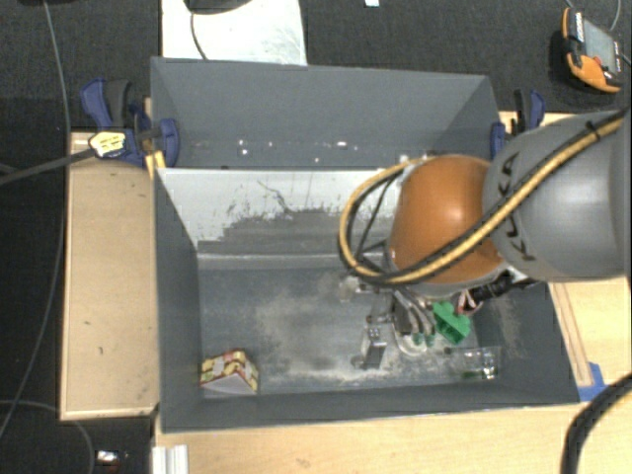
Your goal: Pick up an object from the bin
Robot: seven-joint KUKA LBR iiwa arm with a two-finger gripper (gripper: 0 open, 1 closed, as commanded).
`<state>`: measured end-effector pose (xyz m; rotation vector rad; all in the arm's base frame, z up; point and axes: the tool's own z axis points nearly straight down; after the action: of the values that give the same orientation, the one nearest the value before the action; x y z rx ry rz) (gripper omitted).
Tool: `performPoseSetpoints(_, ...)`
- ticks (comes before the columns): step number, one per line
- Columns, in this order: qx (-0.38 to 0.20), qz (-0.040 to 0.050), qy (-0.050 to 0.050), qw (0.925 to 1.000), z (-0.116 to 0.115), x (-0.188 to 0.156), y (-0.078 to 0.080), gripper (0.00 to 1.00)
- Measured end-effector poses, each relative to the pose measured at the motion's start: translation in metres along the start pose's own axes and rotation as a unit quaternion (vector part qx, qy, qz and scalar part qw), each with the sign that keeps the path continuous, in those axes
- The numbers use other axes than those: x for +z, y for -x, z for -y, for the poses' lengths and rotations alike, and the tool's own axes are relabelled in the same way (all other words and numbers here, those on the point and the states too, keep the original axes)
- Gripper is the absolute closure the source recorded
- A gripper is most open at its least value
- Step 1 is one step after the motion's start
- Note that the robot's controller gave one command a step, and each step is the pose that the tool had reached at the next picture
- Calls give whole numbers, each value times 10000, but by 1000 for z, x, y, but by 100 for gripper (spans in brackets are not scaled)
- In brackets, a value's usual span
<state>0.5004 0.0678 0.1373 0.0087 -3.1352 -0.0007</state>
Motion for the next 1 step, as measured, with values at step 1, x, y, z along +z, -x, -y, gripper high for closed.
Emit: performPoseSetpoints(1,20,41,3,10000,0,-4,2,0)
